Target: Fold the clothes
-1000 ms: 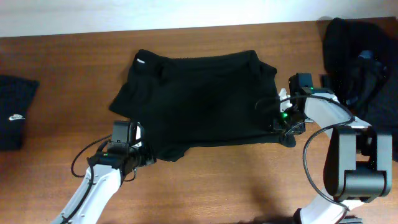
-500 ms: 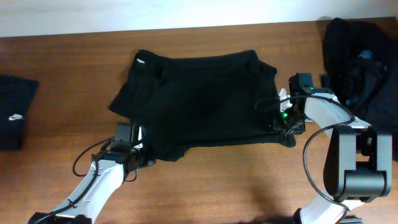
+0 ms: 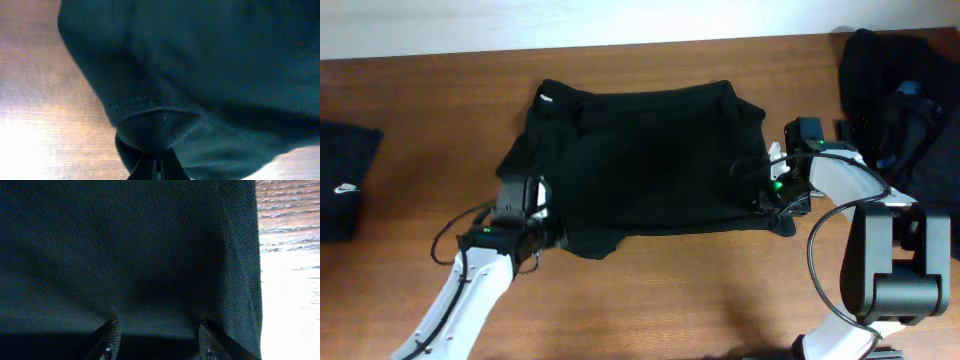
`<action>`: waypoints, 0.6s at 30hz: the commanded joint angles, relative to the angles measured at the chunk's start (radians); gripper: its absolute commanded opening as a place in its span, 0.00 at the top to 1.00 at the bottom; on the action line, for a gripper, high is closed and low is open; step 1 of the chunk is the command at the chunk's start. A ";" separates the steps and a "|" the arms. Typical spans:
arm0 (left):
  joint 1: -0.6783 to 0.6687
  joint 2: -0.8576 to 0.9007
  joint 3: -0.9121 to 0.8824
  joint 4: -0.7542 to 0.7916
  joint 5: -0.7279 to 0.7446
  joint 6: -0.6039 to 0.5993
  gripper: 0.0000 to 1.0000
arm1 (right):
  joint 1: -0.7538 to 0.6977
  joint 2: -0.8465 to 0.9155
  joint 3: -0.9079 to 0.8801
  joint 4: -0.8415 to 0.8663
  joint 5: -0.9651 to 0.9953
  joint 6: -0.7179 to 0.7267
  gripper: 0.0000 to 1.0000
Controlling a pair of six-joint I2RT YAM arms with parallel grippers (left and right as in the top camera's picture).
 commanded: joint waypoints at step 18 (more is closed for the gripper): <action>0.002 0.167 0.061 0.327 -0.108 0.002 0.68 | -0.007 0.008 -0.008 0.008 -0.014 -0.002 0.44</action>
